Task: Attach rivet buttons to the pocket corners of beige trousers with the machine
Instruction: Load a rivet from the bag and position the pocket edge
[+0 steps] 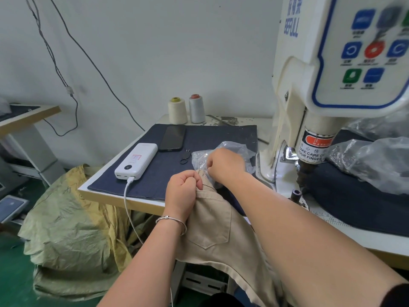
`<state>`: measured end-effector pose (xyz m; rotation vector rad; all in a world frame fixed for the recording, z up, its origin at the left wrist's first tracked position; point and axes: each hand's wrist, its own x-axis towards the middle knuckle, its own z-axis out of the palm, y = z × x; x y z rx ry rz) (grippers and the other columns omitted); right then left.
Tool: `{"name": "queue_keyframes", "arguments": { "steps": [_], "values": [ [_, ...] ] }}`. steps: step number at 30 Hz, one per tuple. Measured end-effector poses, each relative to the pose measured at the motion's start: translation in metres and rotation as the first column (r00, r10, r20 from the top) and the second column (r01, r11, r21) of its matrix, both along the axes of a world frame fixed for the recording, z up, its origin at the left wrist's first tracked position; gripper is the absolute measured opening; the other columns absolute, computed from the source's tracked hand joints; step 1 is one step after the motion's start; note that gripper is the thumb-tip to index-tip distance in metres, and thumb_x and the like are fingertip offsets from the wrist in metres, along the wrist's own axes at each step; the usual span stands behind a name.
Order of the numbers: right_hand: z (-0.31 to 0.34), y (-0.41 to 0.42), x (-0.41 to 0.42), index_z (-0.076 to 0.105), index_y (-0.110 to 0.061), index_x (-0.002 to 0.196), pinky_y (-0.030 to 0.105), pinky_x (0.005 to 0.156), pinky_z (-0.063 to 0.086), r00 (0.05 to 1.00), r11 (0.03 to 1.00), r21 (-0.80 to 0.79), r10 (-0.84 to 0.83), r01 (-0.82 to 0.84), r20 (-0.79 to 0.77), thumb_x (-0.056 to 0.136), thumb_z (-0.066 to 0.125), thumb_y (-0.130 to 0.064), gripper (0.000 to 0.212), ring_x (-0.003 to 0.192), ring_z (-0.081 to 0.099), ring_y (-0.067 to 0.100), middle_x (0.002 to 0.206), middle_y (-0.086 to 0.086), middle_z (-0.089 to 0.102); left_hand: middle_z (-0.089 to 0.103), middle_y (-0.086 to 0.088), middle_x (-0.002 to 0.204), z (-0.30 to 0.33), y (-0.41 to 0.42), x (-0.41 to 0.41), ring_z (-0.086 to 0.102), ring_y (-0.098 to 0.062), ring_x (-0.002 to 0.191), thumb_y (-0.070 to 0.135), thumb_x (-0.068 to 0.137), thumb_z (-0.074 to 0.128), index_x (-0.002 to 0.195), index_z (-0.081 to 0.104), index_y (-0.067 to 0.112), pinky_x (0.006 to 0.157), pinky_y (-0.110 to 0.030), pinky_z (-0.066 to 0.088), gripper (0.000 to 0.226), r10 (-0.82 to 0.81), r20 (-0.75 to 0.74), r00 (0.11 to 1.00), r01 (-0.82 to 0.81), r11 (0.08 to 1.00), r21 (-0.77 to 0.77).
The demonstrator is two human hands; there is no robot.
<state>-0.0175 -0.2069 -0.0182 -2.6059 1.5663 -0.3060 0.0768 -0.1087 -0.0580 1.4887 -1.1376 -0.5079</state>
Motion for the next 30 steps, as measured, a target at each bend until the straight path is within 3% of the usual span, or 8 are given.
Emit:
{"name": "queue_keyframes", "arguments": {
  "steps": [6, 13, 18, 21, 24, 27, 30],
  "values": [
    [0.0, -0.001, -0.003, 0.053, -0.02, 0.079, 0.024, 0.046, 0.026, 1.0, 1.0, 0.007, -0.007, 0.007, 0.029, 0.085, 0.052, -0.014, 0.008, 0.068, 0.046, 0.024, 0.069, 0.0, 0.046, 0.04, 0.008, 0.046, 0.0, 0.0, 0.0, 0.035, -0.005, 0.049, 0.014, 0.059, 0.038, 0.044, 0.054, 0.02, 0.048, -0.017, 0.03, 0.023, 0.004, -0.006, 1.0, -0.004, 1.0, 0.007],
    [0.0, -0.004, -0.005, 0.067, -0.016, 0.101, 0.026, 0.061, 0.038, 0.997, 0.999, 0.018, -0.039, 0.038, 0.063, 0.087, 0.057, -0.022, 0.018, 0.081, 0.058, 0.024, 0.099, 0.003, 0.065, 0.039, 0.008, 0.047, 0.0, 0.0, -0.001, 0.035, -0.004, 0.049, 0.013, 0.06, 0.038, 0.043, 0.054, 0.021, 0.047, -0.015, 0.03, 0.024, 0.001, -0.005, 1.0, -0.001, 1.0, 0.0],
    [0.006, -0.002, -0.006, 0.062, -0.013, 0.1, 0.026, 0.057, 0.036, 0.996, 0.999, 0.022, -0.044, 0.043, 0.071, 0.087, 0.054, -0.02, 0.016, 0.076, 0.053, 0.024, 0.095, 0.005, 0.063, 0.038, 0.008, 0.046, 0.0, 0.0, 0.0, 0.034, -0.005, 0.049, 0.014, 0.06, 0.038, 0.043, 0.053, 0.021, 0.047, -0.017, 0.028, 0.024, -0.002, 0.001, 1.0, 0.002, 1.0, 0.001],
    [0.013, 0.002, -0.009, 0.052, -0.015, 0.084, 0.027, 0.047, 0.026, 0.979, 0.998, 0.024, -0.065, 0.061, 0.194, 0.086, 0.052, -0.016, 0.002, 0.072, 0.05, 0.023, 0.079, 0.002, 0.054, 0.036, 0.005, 0.046, 0.0, 0.0, 0.0, 0.031, -0.006, 0.048, 0.014, 0.06, 0.039, 0.044, 0.053, 0.02, 0.046, -0.019, 0.027, 0.022, -0.007, -0.002, 1.0, 0.007, 1.0, -0.001],
    [0.022, 0.012, -0.013, 0.046, -0.016, 0.076, 0.027, 0.047, 0.022, 0.932, 0.997, 0.023, -0.078, 0.074, 0.353, 0.083, 0.052, -0.011, 0.01, 0.073, 0.048, 0.022, 0.077, 0.001, 0.053, 0.037, 0.003, 0.048, 0.0, 0.001, 0.0, 0.031, -0.006, 0.048, 0.014, 0.06, 0.039, 0.045, 0.053, 0.018, 0.046, -0.018, 0.027, 0.021, -0.007, -0.012, 1.0, 0.007, 1.0, -0.002],
    [0.03, 0.031, -0.015, 0.055, -0.011, 0.083, 0.031, 0.054, 0.035, 0.877, 0.998, 0.01, -0.058, 0.061, 0.477, 0.081, 0.053, -0.011, 0.003, 0.078, 0.055, 0.025, 0.084, 0.006, 0.062, 0.037, 0.008, 0.045, -0.002, 0.0, 0.001, 0.031, -0.004, 0.046, 0.014, 0.06, 0.04, 0.046, 0.054, 0.017, 0.045, -0.018, 0.026, 0.02, -0.01, -0.015, 1.0, 0.01, 1.0, -0.004],
    [0.029, 0.056, -0.018, 0.057, -0.011, 0.078, 0.033, 0.061, 0.041, 0.78, 0.999, 0.013, -0.033, 0.032, 0.625, 0.077, 0.058, -0.012, 0.001, 0.076, 0.057, 0.027, 0.077, 0.005, 0.063, 0.039, 0.0, 0.05, -0.003, -0.002, 0.001, 0.032, -0.01, 0.05, 0.014, 0.061, 0.041, 0.046, 0.055, 0.018, 0.049, -0.024, 0.027, 0.021, -0.007, -0.032, 0.999, 0.007, 1.0, -0.001]
  ]
}}
